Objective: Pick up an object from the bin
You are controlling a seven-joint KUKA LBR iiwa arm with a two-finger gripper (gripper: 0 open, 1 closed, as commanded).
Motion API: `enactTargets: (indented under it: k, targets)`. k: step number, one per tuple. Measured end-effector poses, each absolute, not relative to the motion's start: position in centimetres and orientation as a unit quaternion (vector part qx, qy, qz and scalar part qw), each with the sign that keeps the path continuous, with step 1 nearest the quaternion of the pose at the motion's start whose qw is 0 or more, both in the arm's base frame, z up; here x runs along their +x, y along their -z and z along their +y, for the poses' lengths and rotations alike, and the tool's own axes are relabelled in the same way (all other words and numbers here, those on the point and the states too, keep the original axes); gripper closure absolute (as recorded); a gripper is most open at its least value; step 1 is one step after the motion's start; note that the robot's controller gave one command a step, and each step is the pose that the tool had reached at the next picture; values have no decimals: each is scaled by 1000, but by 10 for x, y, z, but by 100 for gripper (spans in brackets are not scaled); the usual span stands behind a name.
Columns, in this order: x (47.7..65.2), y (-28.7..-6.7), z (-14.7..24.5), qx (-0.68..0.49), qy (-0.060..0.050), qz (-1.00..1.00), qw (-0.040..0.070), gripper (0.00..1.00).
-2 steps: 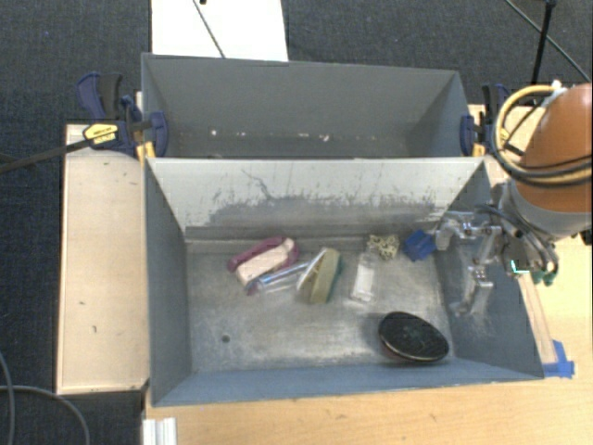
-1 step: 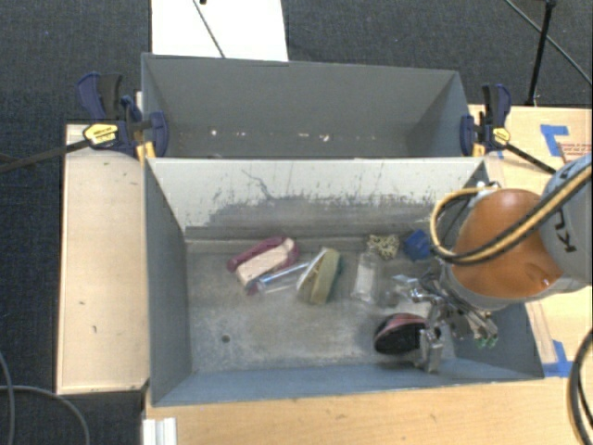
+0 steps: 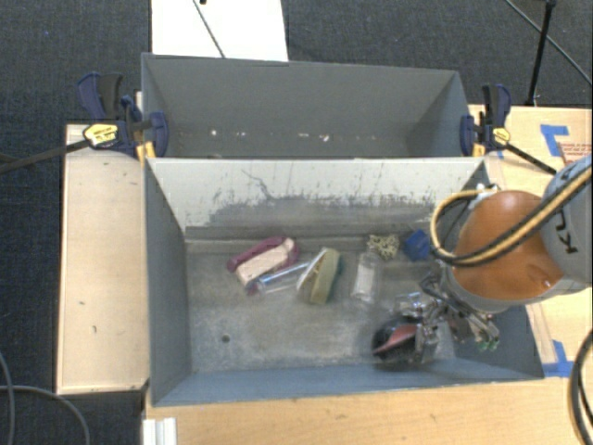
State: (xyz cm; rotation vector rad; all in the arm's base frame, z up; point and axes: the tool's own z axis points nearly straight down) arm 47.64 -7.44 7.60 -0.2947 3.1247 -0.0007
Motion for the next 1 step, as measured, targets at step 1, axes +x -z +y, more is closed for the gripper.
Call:
enactTargets:
  k: [1]
  targets:
    - [500, -240, -85, -69, 1, 998, 5, 100]
